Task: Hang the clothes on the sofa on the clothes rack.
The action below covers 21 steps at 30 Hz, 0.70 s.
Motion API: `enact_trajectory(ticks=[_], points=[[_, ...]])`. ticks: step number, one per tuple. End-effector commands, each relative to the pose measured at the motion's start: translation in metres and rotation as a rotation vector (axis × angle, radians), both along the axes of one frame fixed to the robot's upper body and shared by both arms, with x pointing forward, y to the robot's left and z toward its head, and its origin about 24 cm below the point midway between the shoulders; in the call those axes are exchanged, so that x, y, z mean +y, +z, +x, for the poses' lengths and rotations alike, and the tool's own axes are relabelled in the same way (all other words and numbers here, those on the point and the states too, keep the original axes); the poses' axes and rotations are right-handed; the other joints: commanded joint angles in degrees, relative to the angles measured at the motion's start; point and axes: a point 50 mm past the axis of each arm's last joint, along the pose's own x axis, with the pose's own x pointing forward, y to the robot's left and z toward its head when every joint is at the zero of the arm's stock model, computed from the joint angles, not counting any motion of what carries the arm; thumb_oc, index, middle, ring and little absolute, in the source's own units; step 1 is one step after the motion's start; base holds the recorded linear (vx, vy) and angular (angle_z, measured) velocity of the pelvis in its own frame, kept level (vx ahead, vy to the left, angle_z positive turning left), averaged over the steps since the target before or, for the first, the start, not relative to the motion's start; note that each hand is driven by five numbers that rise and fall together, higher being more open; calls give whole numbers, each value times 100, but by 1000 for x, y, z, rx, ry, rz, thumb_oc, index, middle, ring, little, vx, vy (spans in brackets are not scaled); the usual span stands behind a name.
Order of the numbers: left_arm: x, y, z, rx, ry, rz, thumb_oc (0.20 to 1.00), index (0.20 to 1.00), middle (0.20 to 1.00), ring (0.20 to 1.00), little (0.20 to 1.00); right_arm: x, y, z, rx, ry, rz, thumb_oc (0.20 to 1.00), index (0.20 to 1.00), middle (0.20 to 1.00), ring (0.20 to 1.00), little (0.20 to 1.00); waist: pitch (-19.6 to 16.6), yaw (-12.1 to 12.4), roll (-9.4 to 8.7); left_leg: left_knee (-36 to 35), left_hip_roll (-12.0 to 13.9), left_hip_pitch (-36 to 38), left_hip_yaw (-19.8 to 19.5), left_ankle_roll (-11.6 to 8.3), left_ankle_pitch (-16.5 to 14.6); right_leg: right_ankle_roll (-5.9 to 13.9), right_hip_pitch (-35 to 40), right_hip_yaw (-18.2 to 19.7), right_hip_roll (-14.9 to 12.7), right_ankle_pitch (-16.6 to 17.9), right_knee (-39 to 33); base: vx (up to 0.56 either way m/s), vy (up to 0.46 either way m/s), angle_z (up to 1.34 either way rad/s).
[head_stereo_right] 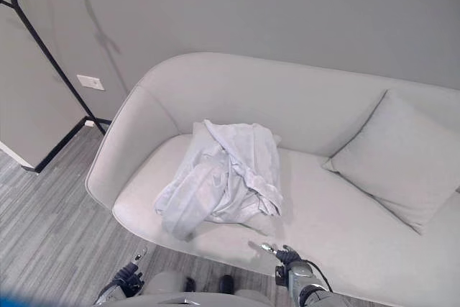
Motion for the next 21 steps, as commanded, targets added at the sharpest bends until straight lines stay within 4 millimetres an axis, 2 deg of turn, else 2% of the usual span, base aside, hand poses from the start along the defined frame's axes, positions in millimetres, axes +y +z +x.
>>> enact_trajectory(ticks=[1, 3, 6, 7, 9, 11, 12, 13, 14, 16, 17, 18, 20, 21], points=[[-13, -4, -8, 24, -1, -13, 1000, 1000, 1000, 1000, 1000, -16, 1, -5, 14, 8, -67, 1000, 1000, 1000, 1000, 1000, -339, 88, 132, -779, 98, -324, -292, -101, 979, 930, 467, 148, -369, -701, 278, 227, 225, 28], [-17, -5, -9, 36, -29, -18, 1000, 1000, 1000, 1000, 1000, -22, 1, -10, 37, -11, -82, 1000, 1000, 1000, 1000, 1000, -325, 155, 213, -1034, 208, -838, -522, -257, 1039, 1002, 719, 330, -482, -881, 334, 261, 276, 2], [-17, -6, -12, 48, -32, -22, 1000, 1000, 1000, 1000, 1000, -24, 0, -14, 50, -21, -87, 1000, 1000, 1000, 1000, 1000, -329, 171, 231, -1034, 237, -846, -632, -323, 1071, 1051, 845, 416, -567, -939, 348, 244, 281, -15], [-17, -7, -19, 68, -31, -24, 1000, 1000, 1000, 1000, 1000, -26, -2, -21, 74, -14, -94, 1000, 1000, 1000, 1000, 1000, -420, 193, 313, -1034, 369, -731, -652, -412, 1286, 1161, 1015, 565, -722, -966, 317, 287, 409, -22], [-17, -8, -24, 87, -34, -22, 1000, 1000, 1000, 1000, 1000, -26, -3, -28, 96, -12, -97, 1000, 1000, 1000, 1000, 1000, -493, 191, 333, -1034, 399, -605, -586, -412, 1292, 1220, 1044, 606, -827, -946, 299, 269, 446, -58], [-14, -9, -30, 121, -99, 7, 1000, 1000, 1000, 1000, 1000, -23, -7, -41, 131, 1, -98, 1000, 1000, 1000, 1000, 1000, -683, 112, 275, -898, 312, -337, -272, -353, 1251, 1463, 1037, 596, -1289, -715, 230, 304, 727, -89], [-7, -7, -25, 115, -159, 38, 1000, 1000, 1000, 1000, 1000, -12, -10, -43, 128, 40, -85, 1000, 1000, 1000, 1000, 1000, -793, 46, 147, -717, 89, -248, -6, -196, 975, 1644, 799, 674, -1672, -372, 349, 222, 753, -47], [-5, -6, -21, 106, -179, 51, 1000, 1000, 1000, 1000, 1000, -12, -9, -39, 117, 63, -110, 1000, 1000, 1000, 1000, 1000, -791, 26, 125, -654, -11, -237, 73, -111, 881, 1698, 697, 686, -1798, -190, 426, 144, 669, -16], [-4, -5, -19, 102, -184, 65, 1000, 1000, 1000, 1000, 1000, -11, -9, -38, 114, 83, -131, 1000, 1000, 1000, 1000, 1000, -786, 25, 108, -618, -94, -211, 124, -34, 800, 1710, 589, 724, -1872, -70, 499, 17, 369, -25], [0, -3, -15, 94, -181, 99, 1000, 1000, 1000, 1000, 1000, -13, -4, -27, 73, 114, -215, 1000, 1000, 1000, 1000, 1000, -731, 5, 81, -586, -286, -150, 210, 119, 655, 1743, 370, 764, -2063, 506, 706, -4, 277, -42], [0, -3, -15, 94, -181, 99, 1000, 1000, 1000, 1000, 1000, -13, -4, -27, 73, 114, -215, 1000, 1000, 1000, 1000, 1000, -731, 6, 81, -586, -286, -150, 211, 119, 655, 1744, 370, 765, -2063, 506, 706, -55, 385, -32], [7, -3, -18, 104, -138, 119, 1000, 1000, 1000, 1000, 1000, -23, 10, 0, -36, 130, -338, 1000, 1000, 1000, 1000, 1000, -579, -56, 192, -555, -337, -77, 363, 231, 559, 1629, 9, 547, -2159, 900, 1087, -49, 283, -17], [9, -4, -24, 120, -125, 119, 1000, 1000, 1000, 1000, 1000, -25, 14, 7, -68, 120, -353, 1000, 1000, 1000, 1000, 1000, -571, -72, 214, -591, -363, -34, 354, 261, 563, 1583, -3, 484, -2079, 844, 1116, -10, 248, -26], [11, -4, -30, 142, -122, 120, 1000, 1000, 1000, 1000, 1000, -28, 17, 8, -89, 118, -372, 1000, 1000, 1000, 1000, 1000, -588, -106, 222, -676, -419, 34, 338, 297, 566, 1566, 19, 489, -1918, 679, 1062, 42, 203, -36]])
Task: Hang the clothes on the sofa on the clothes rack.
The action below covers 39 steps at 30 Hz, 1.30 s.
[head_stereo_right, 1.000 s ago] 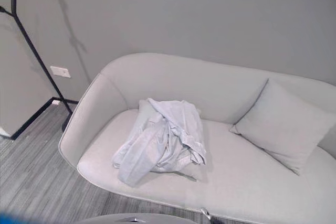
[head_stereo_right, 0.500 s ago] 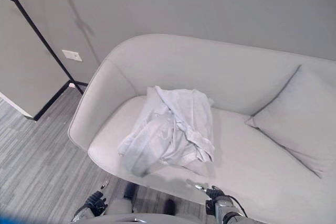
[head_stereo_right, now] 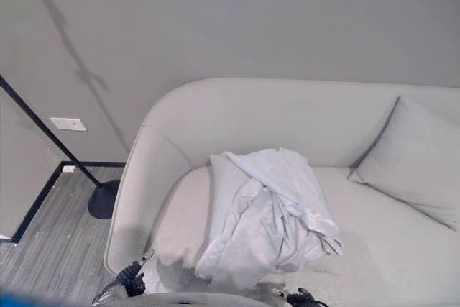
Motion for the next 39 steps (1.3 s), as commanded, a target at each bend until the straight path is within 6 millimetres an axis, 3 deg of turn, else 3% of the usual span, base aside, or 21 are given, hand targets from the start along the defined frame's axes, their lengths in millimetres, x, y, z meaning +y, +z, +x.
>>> enact_trajectory(ticks=[1, 2, 3, 4, 6, 9, 13, 14, 17, 19, 28, 30, 32, 34, 39], points=[[7, -3, -21, 62, 41, 29, 1000, 1000, 1000, 1000, 1000, -22, 23, 40, -160, 27, -140, 1000, 1000, 1000, 1000, 1000, 72, 26, -98, 323, 303, -227, -32, -94, -279, 231, 322, 141, 101, 991, -1041, 40, 126, -22], [7, -3, -21, 62, 41, 29, 1000, 1000, 1000, 1000, 1000, -22, 22, 40, -158, 27, -140, 1000, 1000, 1000, 1000, 1000, 78, 21, -100, 311, 299, -207, -36, -95, -278, 231, 334, 136, 98, 976, -1030, 75, 171, -6], [12, -3, -29, 83, 53, 35, 1000, 1000, 1000, 1000, 1000, -28, 34, 51, -245, 43, -177, 1000, 1000, 1000, 1000, 1000, 70, -27, -82, 225, 244, -151, -18, -48, -301, 182, 242, 215, 473, 458, -1214, 65, 112, 28], [13, -3, -30, 83, 71, 33, 1000, 1000, 1000, 1000, 1000, -33, 41, 55, -280, 26, -205, 1000, 1000, 1000, 1000, 1000, 106, -11, -112, 244, 196, -145, -22, -53, -321, 226, 350, 114, 479, 387, -1444, 46, 107, 38], [12, -2, -26, 63, 99, 36, 1000, 1000, 1000, 1000, 1000, -38, 54, 70, -351, 42, -260, 1000, 1000, 1000, 1000, 1000, 175, 66, -159, 242, 189, -98, 40, -81, -359, 266, 380, -204, 437, 419, -1714, -12, -26, 22], [6, -4, -31, 58, 150, 21, 1000, 1000, 1000, 1000, 1000, -49, 73, 85, -438, 76, -360, 1000, 1000, 1000, 1000, 1000, 115, 89, -161, 56, 255, 71, 96, -122, -388, 268, 512, -303, 545, 494, -2158, 51, -43, -32], [-2, -7, -42, 81, 182, -11, 1000, 1000, 1000, 1000, 1000, -55, 97, 100, -526, 182, -498, 1000, 1000, 1000, 1000, 1000, 96, 115, -141, 56, 308, 227, 65, -164, -456, 290, 594, -354, 566, 476, -2169, 86, -32, -4], [-5, -8, -46, 102, 164, -19, 1000, 1000, 1000, 1000, 1000, -55, 116, 111, -606, 290, -604, 1000, 1000, 1000, 1000, 1000, 118, 95, -146, 56, 333, 264, 46, -187, -478, 285, 625, -346, 577, 448, -2169, 75, -39, 1], [-4, -8, -49, 107, 118, -4, 1000, 1000, 1000, 1000, 1000, -47, 142, 124, -728, 442, -707, 1000, 1000, 1000, 1000, 1000, 140, 116, -156, 56, 382, 291, 29, -226, -491, 289, 640, -357, 581, 425, -2169, 76, -41, 5], [-2, -8, -49, 104, 117, 4, 1000, 1000, 1000, 1000, 1000, -46, 145, 126, -742, 446, -713, 1000, 1000, 1000, 1000, 1000, 142, 134, -153, 56, 390, 286, 8, -232, -490, 291, 635, -374, 583, 416, -2169, 49, -19, 2], [3, -6, -50, 108, 6, 55, 1000, 1000, 1000, 1000, 1000, -31, 140, 168, -725, 478, -648, 1000, 1000, 1000, 1000, 1000, 335, 614, -42, 56, 394, -13, -230, -239, -403, 303, 439, -504, 593, 381, -2169, 14, 7, 12], [2, -4, -36, 72, -23, 70, 1000, 1000, 1000, 1000, 1000, -28, 144, 190, -706, 452, -643, 1000, 1000, 1000, 1000, 1000, 554, 816, 13, 56, 372, -370, -331, -241, -269, 303, 170, -514, 598, 447, -2169, -170, 27, 32], [1, -3, -30, 56, -30, 75, 1000, 1000, 1000, 1000, 1000, -26, 149, 197, -715, 432, -638, 1000, 1000, 1000, 1000, 1000, 627, 867, 42, 56, 351, -502, -360, -241, -220, 298, 69, -504, 597, 474, -2169, -158, 36, 29], [-4, 0, -7, -10, -57, 82, 1000, 1000, 1000, 1000, 1000, -18, 152, 212, -691, 433, -636, 1000, 1000, 1000, 1000, 1000, 855, 1042, 125, 131, 287, -953, -470, -247, -91, 284, -292, -482, 600, 565, -2169, -189, 52, 13], [-15, 4, 16, -75, -87, 78, 1000, 1000, 1000, 1000, 1000, -6, 134, 209, -555, 479, -628, 1000, 1000, 1000, 1000, 1000, 933, 1195, 153, 159, 175, -1294, -553, -247, 16, 272, -527, -490, 584, 638, -2169, -45, 37, 11]])
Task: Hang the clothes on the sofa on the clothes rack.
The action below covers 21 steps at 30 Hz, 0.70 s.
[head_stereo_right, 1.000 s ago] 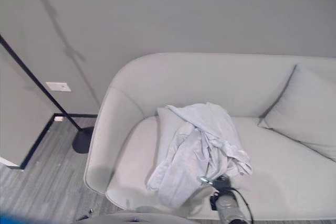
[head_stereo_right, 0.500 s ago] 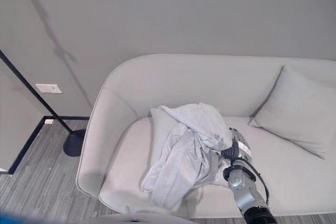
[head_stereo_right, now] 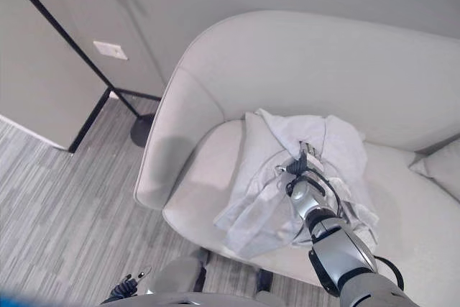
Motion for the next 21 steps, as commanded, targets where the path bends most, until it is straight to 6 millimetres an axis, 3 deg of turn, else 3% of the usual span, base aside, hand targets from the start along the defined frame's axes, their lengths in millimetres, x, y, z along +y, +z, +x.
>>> enact_trajectory(ticks=[1, 2, 3, 5, 7, 10, 17, 21], points=[[-12, 5, 30, -75, 18, -8, 1000, 1000, 1000, 1000, 1000, 15, -17, -8, 110, 57, 5, 1000, 1000, 1000, 1000, 1000, 22, 206, 75, 97, -51, -247, -67, -39, -280, 208, -401, 386, -233, 466, 54, 0, 0, 0], [-12, 5, 30, -75, 18, -8, 1000, 1000, 1000, 1000, 1000, 15, -17, -8, 110, 57, 5, 827, 827, 827, 827, 827, 21, 205, 73, 97, -52, -248, -67, -38, -281, 208, -402, 386, -234, 466, 54, 0, 0, 0], [-14, 5, 30, -74, 22, -10, 1000, 1000, 1000, 1000, 1000, 26, -35, -20, 214, 96, -7, 200, 200, 200, 200, 200, 12, 209, 52, 91, -63, -253, -62, -32, -279, 209, -399, 390, -240, 455, 54, 0, 0, 0], [-14, 5, 30, -73, 23, -11, 1000, 1000, 1000, 1000, 1000, 31, -44, -27, 261, 113, -4, 200, 200, 200, 200, 200, -6, 206, 45, 78, -64, -239, -61, -29, -285, 214, -391, 394, -243, 446, 54, 25, 22, -4], [-15, 4, 30, -67, 7, -2, 1000, 1000, 1000, 1000, 1000, 39, -66, -49, 374, 149, -7, 200, 200, 200, 200, 200, -77, 165, 12, 42, -72, -174, -42, -26, -309, 220, -348, 365, -257, 423, 54, 50, 8, 0], [-13, 4, 28, -52, -1, 14, 1000, 1000, 1000, 1000, 1000, 39, -76, -62, 402, 130, 30, 200, 200, 200, 200, 200, -142, 86, -33, -5, -58, -103, -9, -32, -329, 235, -315, 362, -269, 411, 54, 12, 1, 1], [-5, 2, 17, 1, -8, 47, 1000, 1000, 1000, 1000, 1000, 26, -76, -69, 359, 94, 76, 200, 200, 200, 200, 200, -256, -174, -158, -5, 17, 171, 111, -45, -450, 243, -178, 377, -271, 371, 54, 16, -13, -1], [1, 0, 4, 44, -19, 59, 1000, 1000, 1000, 1000, 1000, 8, -60, -63, 251, 77, 90, 200, 200, 200, 200, 200, -427, -363, -235, -5, 87, 460, 228, -54, -555, 252, 7, 384, -269, 329, 54, 47, -32, -13]])
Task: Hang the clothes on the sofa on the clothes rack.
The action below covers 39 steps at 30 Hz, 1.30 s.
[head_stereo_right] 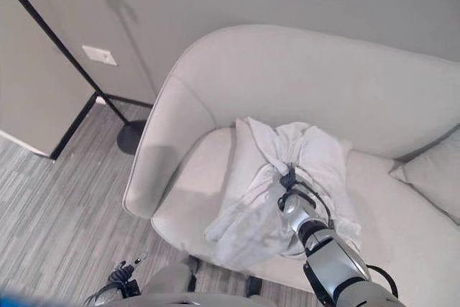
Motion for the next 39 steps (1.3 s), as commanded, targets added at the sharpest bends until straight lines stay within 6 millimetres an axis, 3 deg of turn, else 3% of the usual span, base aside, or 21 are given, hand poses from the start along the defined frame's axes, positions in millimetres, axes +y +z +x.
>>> enact_trajectory(ticks=[1, 8, 11, 18, 22, 27, 30, 33, 34, 35, 36, 37, 39], points=[[-9, -6, -12, 82, -69, 5, 1000, 1000, 1000, 1000, 1000, -16, -19, -28, 98, -16, -1, 200, 200, 200, 200, 200, -114, -106, 162, 29, 57, 65, 80, 33, -450, 291, -311, 239, -261, 347, 55, 31, -24, -15], [-4, -7, -22, 108, -63, 0, 1000, 1000, 1000, 1000, 1000, -40, 21, -13, -100, -49, 6, 200, 200, 200, 200, 200, -283, -232, 114, 29, 133, 363, 211, 13, -534, 294, -111, 237, -260, 315, 55, 14, -33, -11], [0, -8, -35, 150, -57, -6, 1000, 1000, 1000, 1000, 1000, -53, 48, -5, -233, -84, 13, 200, 200, 200, 200, 200, -449, -266, 99, 29, 173, 535, 238, -11, -565, 270, 39, 197, -242, 273, 55, 8, -39, -7], [2, -9, -43, 170, -18, -20, 1000, 1000, 1000, 1000, 1000, -57, 83, 4, -408, -98, 68, 200, 200, 200, 200, 200, -599, -267, 85, 29, 217, 672, 211, -44, -580, 221, 202, 153, -209, 202, 55, 1, -16, -2], [1, -10, -44, 175, -21, -26, 1000, 1000, 1000, 1000, 1000, -57, 118, 14, -560, -77, 95, 200, 200, 200, 200, 200, -682, -260, 78, 29, 236, 749, 202, -73, -582, 192, 302, 143, -180, 169, 55, -19, -22, 2], [3, -8, -35, 141, -24, -24, 1000, 1000, 1000, 1000, 1000, -52, 181, 32, -768, 10, 102, 200, 200, 200, 200, 200, -788, -233, 37, 29, 258, 836, 181, -107, -580, 162, 403, 122, -141, 131, 55, -15, -12, 1], [9, -3, -16, 70, -16, 8, 1000, 1000, 1000, 1000, 1000, -34, 223, 41, -905, 117, 159, 200, 200, 200, 200, 200, -842, -217, 10, 29, 272, 857, 179, -127, -563, 142, 433, 123, -119, 116, 55, -41, -26, -1], [15, 9, 16, -55, -31, 64, 1000, 1000, 1000, 1000, 1000, -10, 257, 45, -1010, 238, 204, 200, 200, 200, 200, 200, -899, -202, -10, 29, 283, 868, 179, -144, -538, 131, 453, 137, -106, 109, 55, -37, -25, -1], [17, 22, 46, -156, -42, 113, 1000, 1000, 1000, 1000, 1000, 9, 279, 48, -1070, 311, 250, 200, 200, 200, 200, 200, -937, -209, -11, 29, 285, 869, 181, -158, -519, 118, 464, 141, -101, 112, 55, 0, 0, 0], [16, 22, 46, -156, -41, 113, 1000, 1000, 1000, 1000, 1000, 9, 279, 49, -1070, 312, 251, 200, 200, 200, 200, 200, -930, -214, -8, 29, 285, 872, 181, -158, -519, 118, 467, 141, -101, 111, 55, -36, -16, 0], [14, 39, 78, -267, -59, 158, 1000, 1000, 1000, 1000, 1000, 29, 297, 49, -1118, 387, 297, 200, 200, 200, 200, 200, -958, -229, -8, 29, 293, 874, 188, -172, -506, 109, 473, 157, -98, 113, 55, 0, 0, 0], [14, 39, 78, -267, -58, 159, 1000, 1000, 1000, 1000, 1000, 30, 298, 49, -1119, 388, 297, 200, 200, 200, 200, 200, -952, -235, -5, 29, 293, 877, 187, -173, -507, 109, 476, 156, -98, 112, 55, 0, 0, 0], [10, 67, 116, -417, -106, 243, 1000, 1000, 1000, 1000, 1000, 45, 320, 48, -1175, 450, 314, 200, 200, 200, 200, 200, -985, -261, -14, 29, 293, 875, 194, -192, -487, 103, 480, 157, -88, 112, 55, -11, -4, 2]])
